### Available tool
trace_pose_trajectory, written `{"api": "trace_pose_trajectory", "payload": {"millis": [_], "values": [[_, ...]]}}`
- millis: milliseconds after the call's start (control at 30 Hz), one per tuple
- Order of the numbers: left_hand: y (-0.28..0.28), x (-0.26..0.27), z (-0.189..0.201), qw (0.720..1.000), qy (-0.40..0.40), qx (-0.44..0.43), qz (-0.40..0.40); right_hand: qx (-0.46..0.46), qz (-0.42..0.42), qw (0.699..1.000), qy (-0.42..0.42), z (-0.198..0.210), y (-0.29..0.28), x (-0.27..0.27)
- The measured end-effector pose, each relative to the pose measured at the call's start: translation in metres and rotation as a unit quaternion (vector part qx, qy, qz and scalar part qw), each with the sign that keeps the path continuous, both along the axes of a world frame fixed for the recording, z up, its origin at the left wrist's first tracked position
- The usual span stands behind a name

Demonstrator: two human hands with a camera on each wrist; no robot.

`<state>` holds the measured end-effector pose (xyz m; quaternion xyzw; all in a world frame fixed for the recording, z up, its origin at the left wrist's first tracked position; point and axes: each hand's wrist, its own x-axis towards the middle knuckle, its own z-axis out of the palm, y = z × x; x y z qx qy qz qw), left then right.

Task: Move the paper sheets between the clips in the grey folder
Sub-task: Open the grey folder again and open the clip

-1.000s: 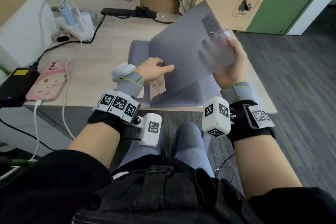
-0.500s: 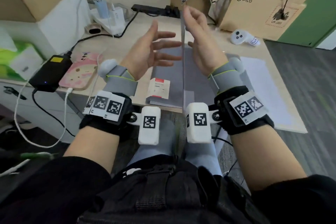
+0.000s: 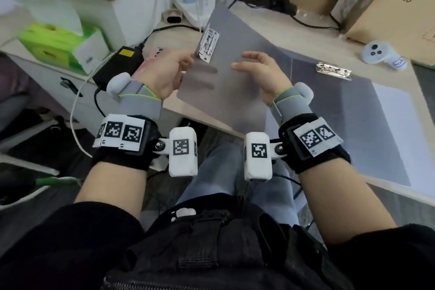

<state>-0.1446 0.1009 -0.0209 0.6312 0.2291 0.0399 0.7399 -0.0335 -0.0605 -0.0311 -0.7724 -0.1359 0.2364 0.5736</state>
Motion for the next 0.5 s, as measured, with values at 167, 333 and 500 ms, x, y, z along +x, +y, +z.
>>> {"api": "trace_pose_trajectory", "payload": {"millis": [167,333,500], "values": [[0.016,0.009,-0.027,0.991,0.106,0.081,-0.012,-0.068,-0.027,0.997,0.011,-0.018,0.011,0.006],[0.02,0.023,-0.044,0.989,0.134,0.06,0.01,-0.164,-0.054,0.984,-0.032,-0.026,0.012,0.019],[0.021,0.027,-0.056,0.989,0.139,0.048,-0.008,-0.261,-0.006,0.962,-0.075,-0.041,0.018,0.019]]}}
